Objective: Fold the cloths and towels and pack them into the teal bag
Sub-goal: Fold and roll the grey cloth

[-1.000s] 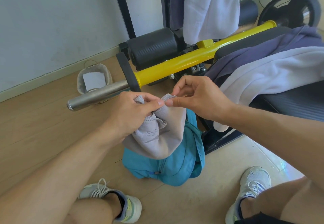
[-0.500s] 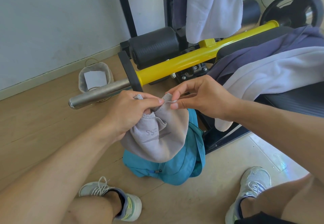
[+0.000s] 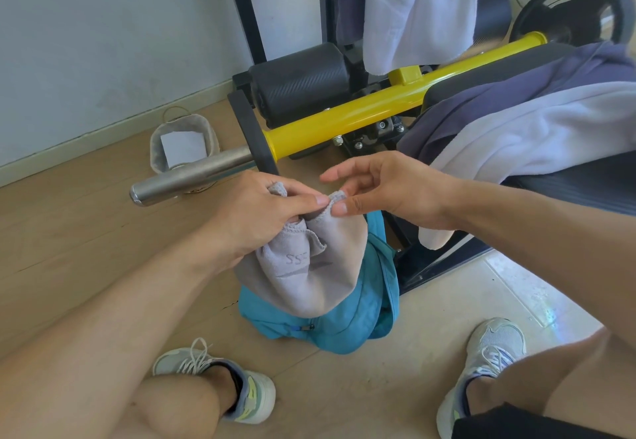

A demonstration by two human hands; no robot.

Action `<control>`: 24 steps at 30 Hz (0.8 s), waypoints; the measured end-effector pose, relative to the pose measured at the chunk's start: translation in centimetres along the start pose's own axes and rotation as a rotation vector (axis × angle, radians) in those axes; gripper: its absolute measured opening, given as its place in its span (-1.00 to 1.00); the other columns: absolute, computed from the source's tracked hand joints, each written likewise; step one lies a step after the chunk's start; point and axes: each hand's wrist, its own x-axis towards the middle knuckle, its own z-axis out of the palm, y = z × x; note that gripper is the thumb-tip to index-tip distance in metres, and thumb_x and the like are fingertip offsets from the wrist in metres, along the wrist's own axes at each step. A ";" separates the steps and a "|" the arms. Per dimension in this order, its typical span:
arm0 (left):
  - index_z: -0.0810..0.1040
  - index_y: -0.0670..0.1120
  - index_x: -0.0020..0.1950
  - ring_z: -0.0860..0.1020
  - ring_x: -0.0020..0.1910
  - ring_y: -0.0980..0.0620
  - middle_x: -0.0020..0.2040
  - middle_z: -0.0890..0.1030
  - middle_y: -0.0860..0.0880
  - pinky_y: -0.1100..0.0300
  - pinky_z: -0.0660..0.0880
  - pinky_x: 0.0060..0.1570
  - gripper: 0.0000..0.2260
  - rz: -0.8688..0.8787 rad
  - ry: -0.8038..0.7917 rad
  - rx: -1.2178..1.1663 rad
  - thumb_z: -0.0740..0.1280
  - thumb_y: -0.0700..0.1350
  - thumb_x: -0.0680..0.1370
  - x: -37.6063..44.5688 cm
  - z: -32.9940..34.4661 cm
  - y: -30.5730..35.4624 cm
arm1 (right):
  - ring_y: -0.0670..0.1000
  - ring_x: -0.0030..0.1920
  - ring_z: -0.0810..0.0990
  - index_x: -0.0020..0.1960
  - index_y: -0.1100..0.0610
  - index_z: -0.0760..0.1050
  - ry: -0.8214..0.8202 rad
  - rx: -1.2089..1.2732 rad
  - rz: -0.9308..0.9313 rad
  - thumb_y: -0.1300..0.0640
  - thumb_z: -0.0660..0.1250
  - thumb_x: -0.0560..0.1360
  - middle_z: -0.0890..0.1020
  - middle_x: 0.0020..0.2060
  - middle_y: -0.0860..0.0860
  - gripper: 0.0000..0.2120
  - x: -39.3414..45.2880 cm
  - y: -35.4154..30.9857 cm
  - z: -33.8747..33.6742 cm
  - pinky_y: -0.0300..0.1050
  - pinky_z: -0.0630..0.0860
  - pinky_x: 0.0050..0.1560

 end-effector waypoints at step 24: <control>0.64 -0.15 0.12 0.68 0.00 0.02 -0.01 0.74 -0.06 0.14 0.55 -0.09 -0.81 -0.333 0.271 -0.364 0.44 -0.10 0.56 1.9 -9.8 -4.2 | 0.01 -0.03 0.59 0.08 0.02 0.57 0.784 0.041 0.025 0.12 0.28 0.65 0.63 -0.01 0.00 -0.91 2.8 1.0 -2.6 -0.10 0.55 -0.06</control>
